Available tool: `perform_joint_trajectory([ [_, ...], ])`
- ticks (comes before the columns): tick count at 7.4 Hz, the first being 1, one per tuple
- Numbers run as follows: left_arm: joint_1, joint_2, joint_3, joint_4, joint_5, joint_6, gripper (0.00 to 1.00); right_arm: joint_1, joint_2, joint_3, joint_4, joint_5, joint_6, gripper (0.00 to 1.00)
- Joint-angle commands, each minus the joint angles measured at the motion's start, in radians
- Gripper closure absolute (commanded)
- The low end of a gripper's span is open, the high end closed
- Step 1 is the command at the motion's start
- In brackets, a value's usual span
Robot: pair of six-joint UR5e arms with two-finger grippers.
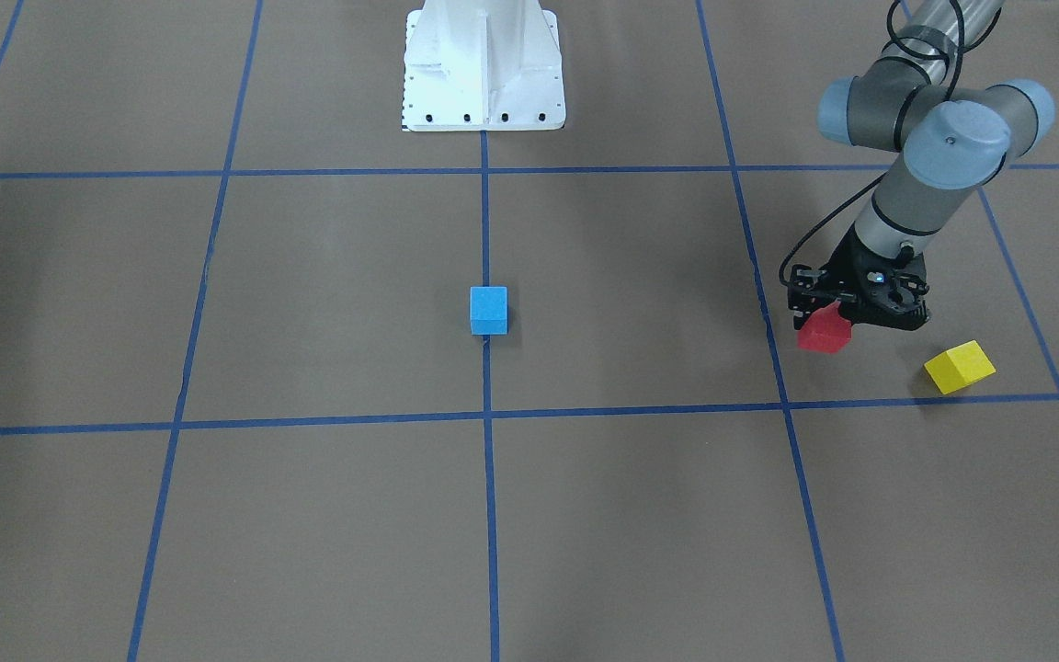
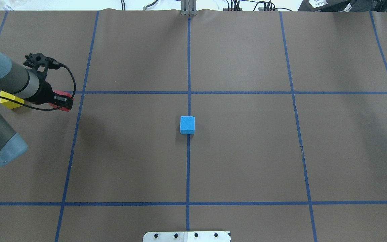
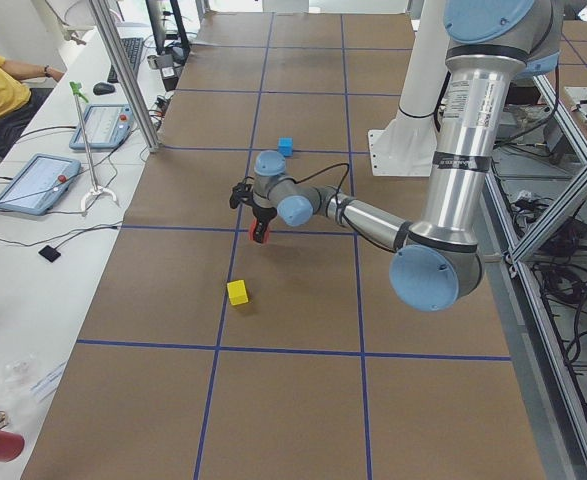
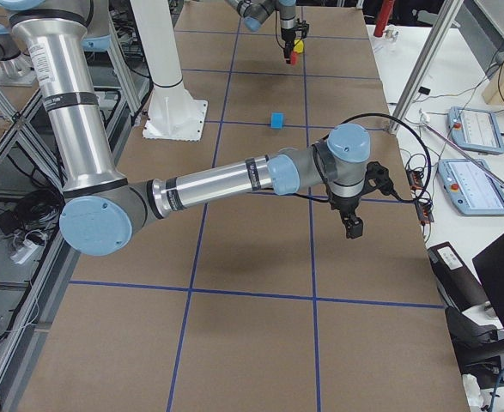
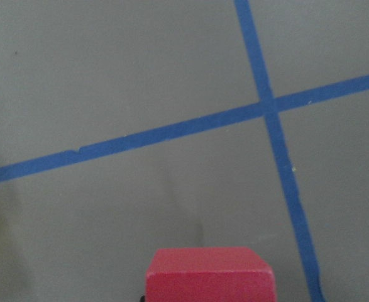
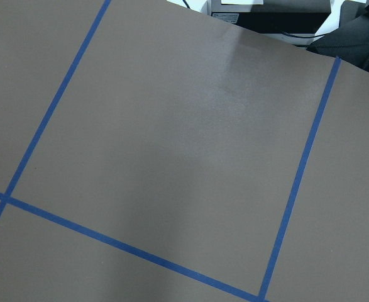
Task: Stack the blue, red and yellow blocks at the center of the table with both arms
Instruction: 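Carry the red block with the left gripper onto the blue block and release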
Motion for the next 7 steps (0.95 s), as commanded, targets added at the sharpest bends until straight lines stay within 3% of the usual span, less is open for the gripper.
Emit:
perform_joint_trajectory([
  [1,0.014,-0.268,-0.002,0.293,-0.019,-0.014,1.0,0.0,-0.023,-0.007,-0.004,-0.002,0.007,0.0],
  [3,0.095,-0.415,0.04,0.363,-0.017,-0.121,1.0,0.0,-0.029,-0.007,-0.004,-0.002,0.042,0.0],
  [5,0.183,-0.575,0.161,0.363,0.001,-0.248,1.0,0.003,-0.061,-0.005,0.005,-0.005,0.06,0.0],
  [7,0.27,-0.672,0.252,0.36,0.096,-0.353,1.0,0.013,-0.07,-0.005,0.005,-0.003,0.064,0.0],
])
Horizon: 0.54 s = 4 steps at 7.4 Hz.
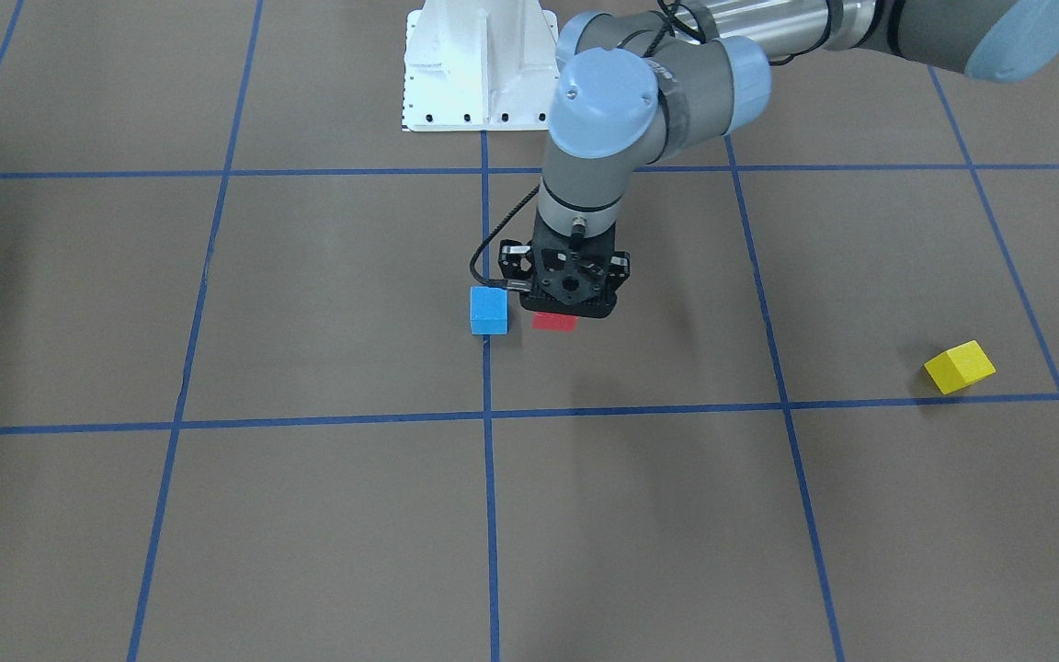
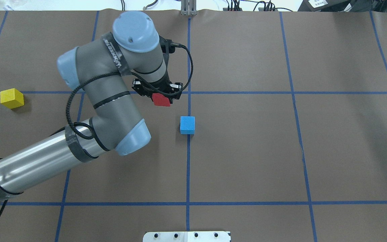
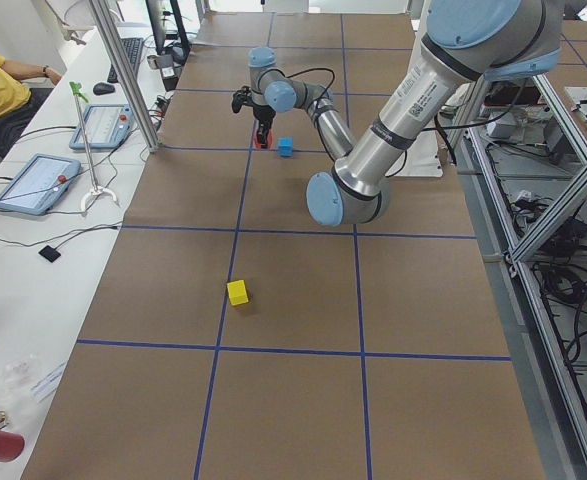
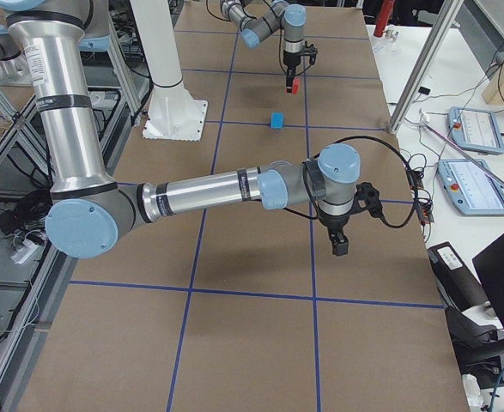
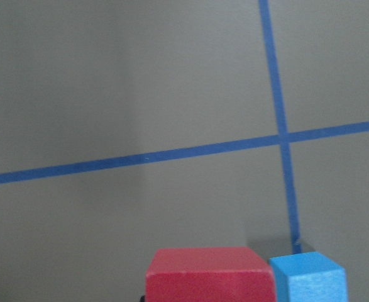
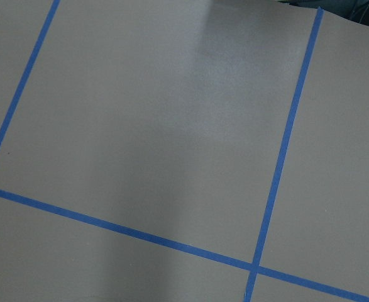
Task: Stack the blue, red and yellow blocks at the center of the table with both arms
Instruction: 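Carry the red block with the left gripper onto the blue block and release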
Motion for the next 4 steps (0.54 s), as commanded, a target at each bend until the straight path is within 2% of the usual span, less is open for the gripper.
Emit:
perform_joint_trajectory([
  [1,0.079,-0.1,0.108,-0.009,0.07,-0.082,1.0,0.006,-0.014,0.0,0.0,0.0,0.003,0.0],
  [4,0.105,-0.096,0.131,-0.012,0.102,-0.076,1.0,0.009,-0.016,0.0,0.0,0.0,0.004,0.0],
])
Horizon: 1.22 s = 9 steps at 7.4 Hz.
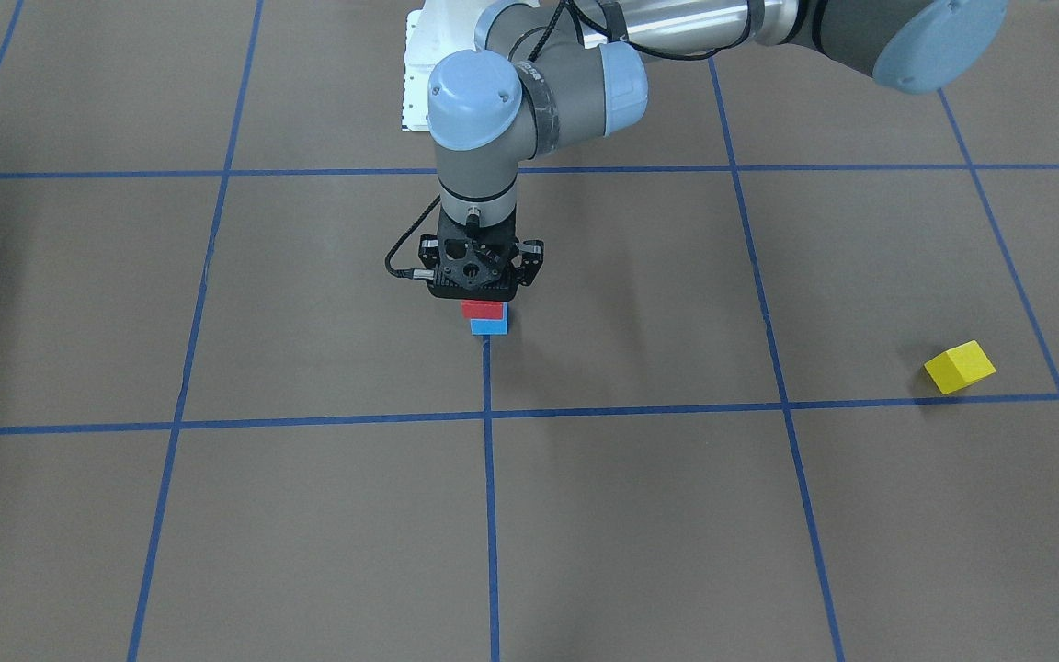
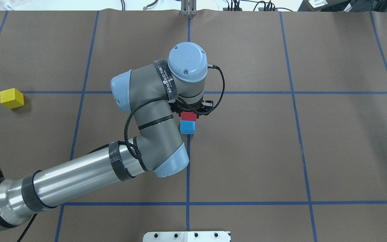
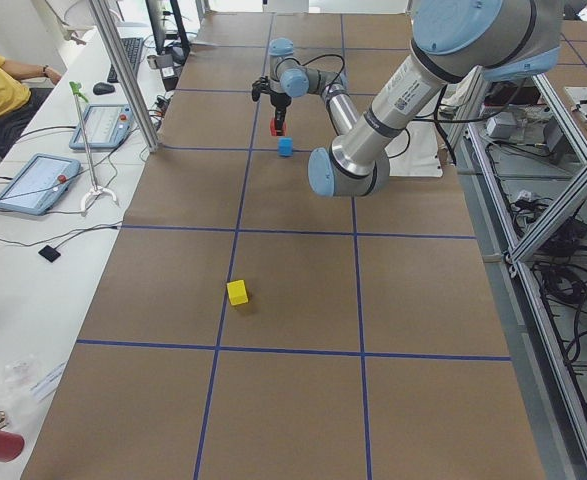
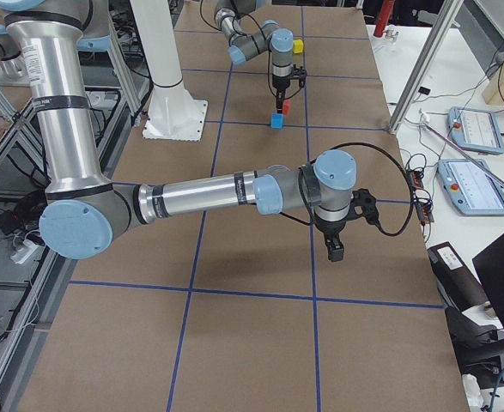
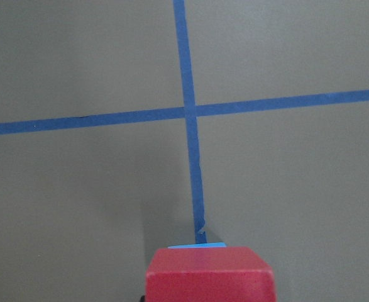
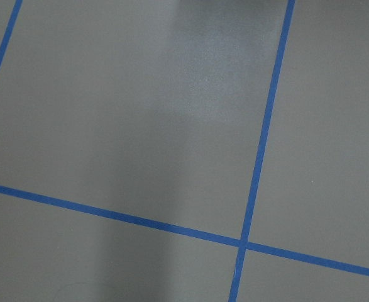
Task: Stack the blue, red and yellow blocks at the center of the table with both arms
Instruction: 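Carry the red block with the left gripper onto the blue block and release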
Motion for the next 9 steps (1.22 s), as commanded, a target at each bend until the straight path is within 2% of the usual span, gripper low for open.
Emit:
perform_joint_trajectory([
  [1,0.008,0.004,0.01,-0.002,0.009,0.004,1.0,0.001,-0.001,0.0,0.0,0.0,0.001,0.0],
  [3,0.016,0.01,0.01,-0.004,0.009,0.004,1.0,0.002,-0.001,0.0,0.0,0.0,0.001,0.0],
  [5,0.017,0.019,0.015,-0.021,0.009,0.005,0.85,0.002,0.002,0.0,0.0,0.0,0.001,0.0],
  [7,0.017,0.019,0.015,-0.021,0.009,0.005,0.59,0.002,0.004,0.0,0.0,0.0,-0.001,0.0],
  [9,0.017,0.02,0.015,-0.036,0.009,0.005,0.42,0.002,0.004,0.0,0.0,-0.002,-0.001,0.0],
])
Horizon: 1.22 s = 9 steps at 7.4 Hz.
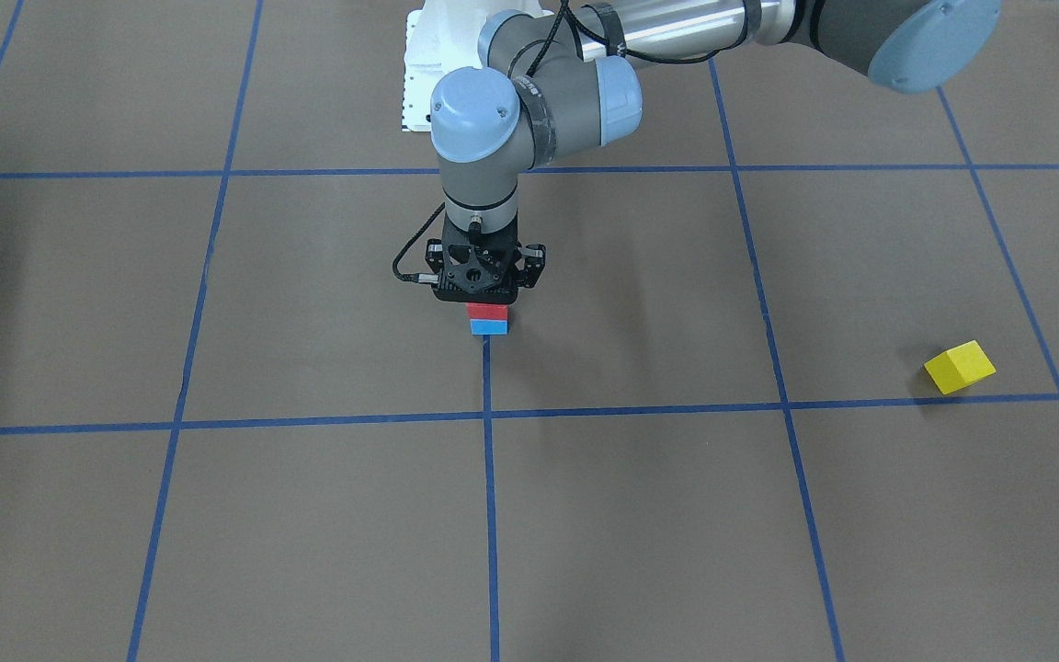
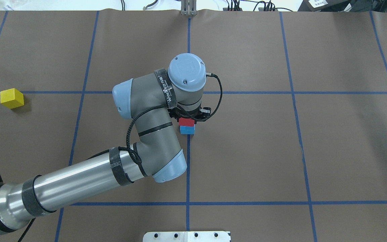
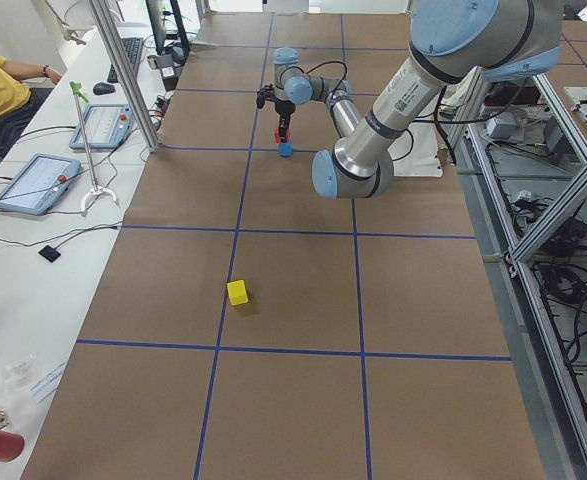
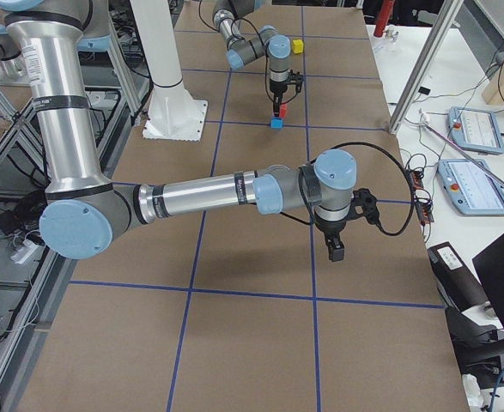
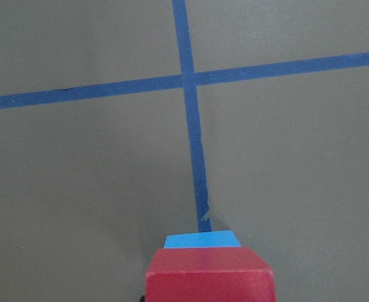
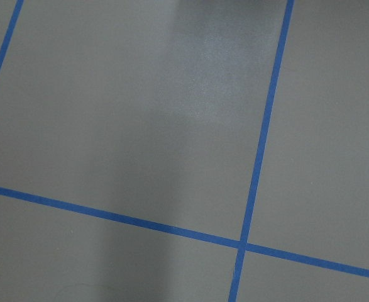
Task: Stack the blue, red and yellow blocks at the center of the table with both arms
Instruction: 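Carry the red block with the left gripper onto the blue block and release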
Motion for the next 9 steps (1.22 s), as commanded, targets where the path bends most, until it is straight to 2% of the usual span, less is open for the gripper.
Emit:
perform_joint_trajectory([
  [1,0.0,0.001,0.002,-0.018,0.0,0.0,0.36,0.0,0.0,0.0,0.0,-0.001,0.0,0.0],
  [3,0.0,0.001,0.002,-0.018,0.0,0.002,0.26,0.0,0.002,0.0,-0.002,0.001,0.0,0.0],
  [5,0.0,0.001,0.0,-0.018,0.0,0.003,0.24,0.0,0.002,0.0,0.0,-0.001,0.001,0.0],
  [6,-0.003,0.004,-0.02,-0.012,-0.002,0.026,0.01,0.0,0.002,0.0,0.0,-0.001,0.001,0.0],
  [8,-0.087,0.094,-0.169,0.016,-0.027,0.137,0.0,0.0,0.0,0.0,0.0,0.001,0.001,0.0],
  [9,-0.168,0.157,-0.246,0.067,-0.097,0.234,0.0,0.0,0.002,0.0,0.0,0.001,0.001,0.0],
])
